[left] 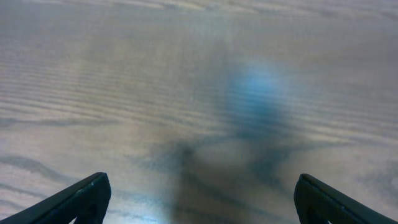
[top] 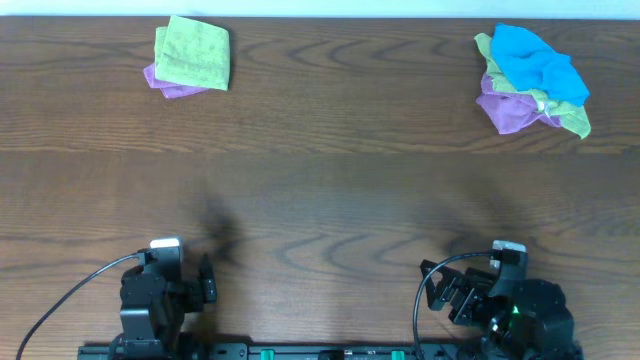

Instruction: Fold the cloth

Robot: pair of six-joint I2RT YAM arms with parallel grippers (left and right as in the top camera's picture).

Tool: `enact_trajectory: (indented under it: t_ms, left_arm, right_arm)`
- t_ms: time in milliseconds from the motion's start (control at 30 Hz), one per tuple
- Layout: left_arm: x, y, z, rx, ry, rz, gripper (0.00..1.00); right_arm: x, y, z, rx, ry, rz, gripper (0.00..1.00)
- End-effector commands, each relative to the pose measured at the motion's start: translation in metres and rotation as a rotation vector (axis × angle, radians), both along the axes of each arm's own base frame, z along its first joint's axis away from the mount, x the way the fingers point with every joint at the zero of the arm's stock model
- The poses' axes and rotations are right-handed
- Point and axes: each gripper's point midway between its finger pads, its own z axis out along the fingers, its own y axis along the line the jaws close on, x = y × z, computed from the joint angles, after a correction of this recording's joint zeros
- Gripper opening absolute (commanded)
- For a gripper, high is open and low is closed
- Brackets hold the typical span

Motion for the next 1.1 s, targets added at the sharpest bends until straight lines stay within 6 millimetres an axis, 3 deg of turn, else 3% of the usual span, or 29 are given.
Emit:
enact_trajectory:
  t_ms: [0, 500, 1067]
  left_arm:
    - [-0.003, 0.004, -0.009, 0.031, 0.018, 0.002, 0.95]
    - [-0.011, 0.003, -0.023, 0.028, 0.050, 0.000, 0.96]
    - [-0.011, 0.003, -0.023, 0.029, 0.050, 0.000, 0.96]
  right_arm:
    - [0.001, -0.002, 0.000, 0.004, 0.001, -0.022, 0.99]
    - [0.001, -0.002, 0.000, 0.004, 0.001, -0.022, 0.99]
    - [0.001, -0.002, 0.000, 0.004, 0.001, -0.022, 0.99]
